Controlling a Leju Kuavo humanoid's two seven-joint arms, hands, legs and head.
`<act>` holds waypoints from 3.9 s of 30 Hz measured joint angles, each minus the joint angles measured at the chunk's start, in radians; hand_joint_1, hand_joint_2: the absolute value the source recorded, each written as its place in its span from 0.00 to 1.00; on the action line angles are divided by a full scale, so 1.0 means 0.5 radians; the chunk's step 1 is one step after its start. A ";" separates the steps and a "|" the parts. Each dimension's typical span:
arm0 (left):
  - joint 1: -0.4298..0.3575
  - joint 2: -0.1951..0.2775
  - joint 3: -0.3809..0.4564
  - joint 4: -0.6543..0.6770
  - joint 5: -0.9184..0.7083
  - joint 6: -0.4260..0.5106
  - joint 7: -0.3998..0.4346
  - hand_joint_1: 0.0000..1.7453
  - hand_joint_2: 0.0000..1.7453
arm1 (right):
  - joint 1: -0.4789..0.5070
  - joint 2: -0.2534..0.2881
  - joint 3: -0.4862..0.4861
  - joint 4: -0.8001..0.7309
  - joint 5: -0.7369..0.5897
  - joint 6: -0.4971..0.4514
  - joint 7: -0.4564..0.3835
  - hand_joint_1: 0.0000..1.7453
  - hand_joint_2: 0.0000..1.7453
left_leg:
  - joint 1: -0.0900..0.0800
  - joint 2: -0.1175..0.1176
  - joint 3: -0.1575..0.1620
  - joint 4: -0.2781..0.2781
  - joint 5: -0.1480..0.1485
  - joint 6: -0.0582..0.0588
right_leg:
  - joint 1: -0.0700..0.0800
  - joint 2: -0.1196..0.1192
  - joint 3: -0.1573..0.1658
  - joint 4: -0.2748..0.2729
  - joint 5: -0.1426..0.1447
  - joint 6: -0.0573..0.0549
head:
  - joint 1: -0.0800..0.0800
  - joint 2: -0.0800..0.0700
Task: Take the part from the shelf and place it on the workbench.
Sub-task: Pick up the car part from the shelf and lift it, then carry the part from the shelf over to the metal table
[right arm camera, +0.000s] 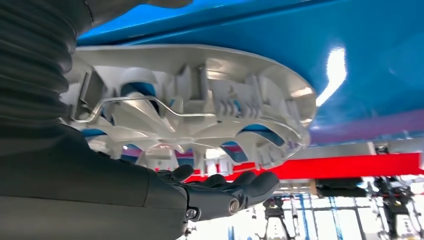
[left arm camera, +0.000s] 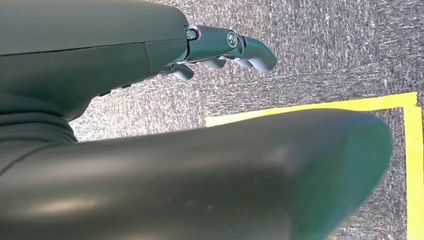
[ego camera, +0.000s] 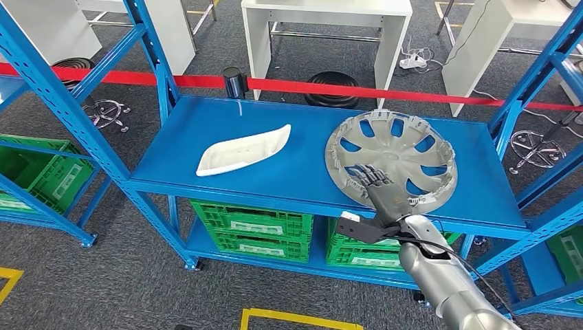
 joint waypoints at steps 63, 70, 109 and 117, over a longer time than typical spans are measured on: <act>0.000 0.000 0.000 -0.001 -0.001 0.012 -0.042 0.00 0.00 | 0.302 0.026 -0.482 -0.591 -0.807 0.226 -0.656 1.00 1.00 | 0.000 0.000 -0.001 0.000 0.001 0.000 | 0.000 0.001 -0.001 0.000 0.002 0.002 | 0.000 0.000; 0.004 0.001 0.000 -0.001 0.018 -0.065 -0.132 0.00 0.75 | 0.385 0.062 -0.507 -0.767 -1.140 0.389 -0.686 1.00 1.00 | 0.000 0.000 -0.002 -0.001 0.001 0.000 | 0.000 0.001 -0.001 0.000 0.002 0.002 | 0.000 0.000; 0.015 -0.015 0.004 -0.002 0.015 0.227 -0.251 0.00 1.00 | 0.579 0.166 -0.623 -1.141 -2.228 1.733 -0.683 1.00 1.00 | 0.000 0.000 -0.007 -0.001 0.000 0.000 | 0.000 0.000 -0.007 0.000 0.000 0.004 | 0.000 0.000; 0.009 -0.022 0.004 -0.005 -0.001 0.170 -0.235 0.00 1.00 | 0.618 0.181 -0.641 -1.190 -2.219 1.781 -0.684 1.00 1.00 | 0.000 0.003 0.005 -0.028 0.013 0.044 | -0.010 -0.002 -0.008 0.006 -0.005 0.032 | -0.001 0.000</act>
